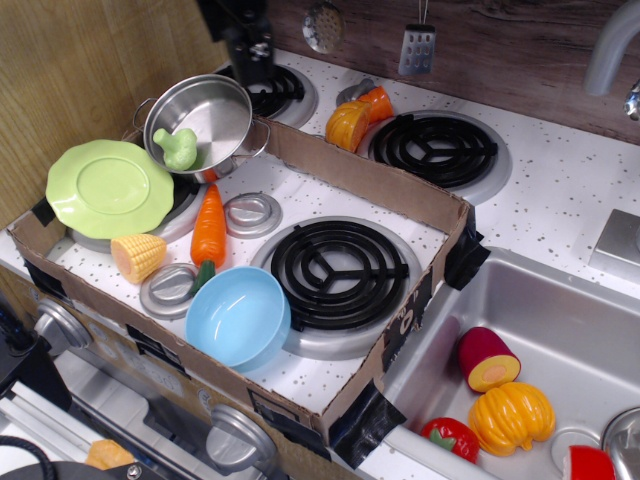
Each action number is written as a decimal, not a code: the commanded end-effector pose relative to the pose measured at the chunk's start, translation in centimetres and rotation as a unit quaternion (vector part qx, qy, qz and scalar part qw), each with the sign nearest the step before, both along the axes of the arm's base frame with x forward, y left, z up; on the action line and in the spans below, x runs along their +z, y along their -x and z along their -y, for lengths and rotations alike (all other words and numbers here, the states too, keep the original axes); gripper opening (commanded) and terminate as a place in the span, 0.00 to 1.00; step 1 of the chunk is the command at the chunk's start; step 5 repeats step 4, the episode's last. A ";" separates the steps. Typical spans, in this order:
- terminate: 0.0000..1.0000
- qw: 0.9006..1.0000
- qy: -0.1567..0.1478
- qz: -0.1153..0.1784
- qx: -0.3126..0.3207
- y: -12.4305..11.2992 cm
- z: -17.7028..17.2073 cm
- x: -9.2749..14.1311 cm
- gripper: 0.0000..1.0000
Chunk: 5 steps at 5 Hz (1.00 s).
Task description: Put broccoli in pot
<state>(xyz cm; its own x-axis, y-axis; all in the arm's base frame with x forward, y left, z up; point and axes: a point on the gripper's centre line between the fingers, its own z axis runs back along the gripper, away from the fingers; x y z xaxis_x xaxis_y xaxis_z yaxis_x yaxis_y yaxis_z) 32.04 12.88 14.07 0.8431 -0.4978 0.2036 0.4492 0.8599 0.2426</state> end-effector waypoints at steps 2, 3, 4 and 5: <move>0.00 1.000 -0.011 0.026 0.002 -0.7 0.3 2.1 1.00; 0.00 1.000 -0.011 0.026 0.002 -0.7 0.3 2.1 1.00; 1.00 1.000 -0.011 0.026 0.002 -0.7 0.3 2.1 1.00; 1.00 1.000 -0.011 0.026 0.002 -0.7 0.3 2.1 1.00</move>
